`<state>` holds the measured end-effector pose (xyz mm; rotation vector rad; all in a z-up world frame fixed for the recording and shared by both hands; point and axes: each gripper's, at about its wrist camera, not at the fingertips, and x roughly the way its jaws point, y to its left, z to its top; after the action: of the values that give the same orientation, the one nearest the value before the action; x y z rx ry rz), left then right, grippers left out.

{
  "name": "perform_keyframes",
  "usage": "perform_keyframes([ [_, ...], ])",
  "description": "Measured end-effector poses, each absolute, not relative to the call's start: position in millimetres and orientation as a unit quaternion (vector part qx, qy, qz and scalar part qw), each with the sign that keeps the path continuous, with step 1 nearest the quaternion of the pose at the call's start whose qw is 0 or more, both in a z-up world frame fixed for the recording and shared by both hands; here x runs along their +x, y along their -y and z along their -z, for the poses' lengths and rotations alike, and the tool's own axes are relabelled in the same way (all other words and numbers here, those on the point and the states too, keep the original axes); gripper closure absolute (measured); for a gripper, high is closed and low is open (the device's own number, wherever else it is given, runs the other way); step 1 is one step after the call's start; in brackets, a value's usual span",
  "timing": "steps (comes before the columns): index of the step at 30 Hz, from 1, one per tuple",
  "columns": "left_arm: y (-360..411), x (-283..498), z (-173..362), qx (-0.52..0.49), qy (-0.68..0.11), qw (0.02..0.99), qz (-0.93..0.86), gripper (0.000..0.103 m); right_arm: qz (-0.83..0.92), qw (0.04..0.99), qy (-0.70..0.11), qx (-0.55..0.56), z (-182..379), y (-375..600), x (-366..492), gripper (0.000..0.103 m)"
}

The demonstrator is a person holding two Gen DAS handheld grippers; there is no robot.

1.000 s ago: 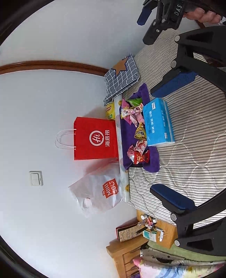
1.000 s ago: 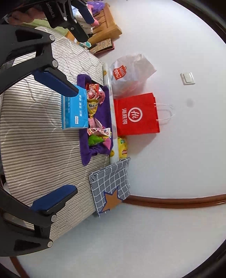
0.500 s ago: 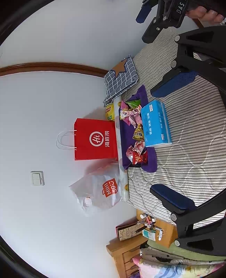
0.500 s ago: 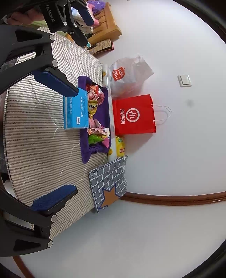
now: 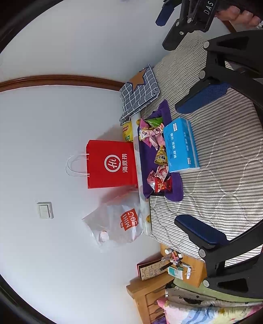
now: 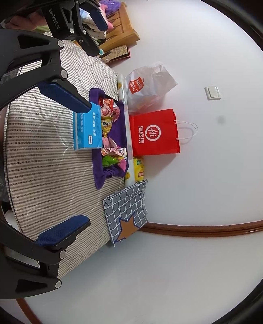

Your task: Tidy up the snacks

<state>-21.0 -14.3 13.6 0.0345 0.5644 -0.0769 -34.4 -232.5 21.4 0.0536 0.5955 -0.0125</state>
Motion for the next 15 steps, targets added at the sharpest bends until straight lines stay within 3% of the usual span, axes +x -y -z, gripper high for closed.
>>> perform_keyframes([
  [15,15.3,-22.4,-13.7,0.017,-0.280,0.959,0.037,0.002,0.005,0.956,-0.293,0.027,-20.3,231.4,-33.5,0.003],
])
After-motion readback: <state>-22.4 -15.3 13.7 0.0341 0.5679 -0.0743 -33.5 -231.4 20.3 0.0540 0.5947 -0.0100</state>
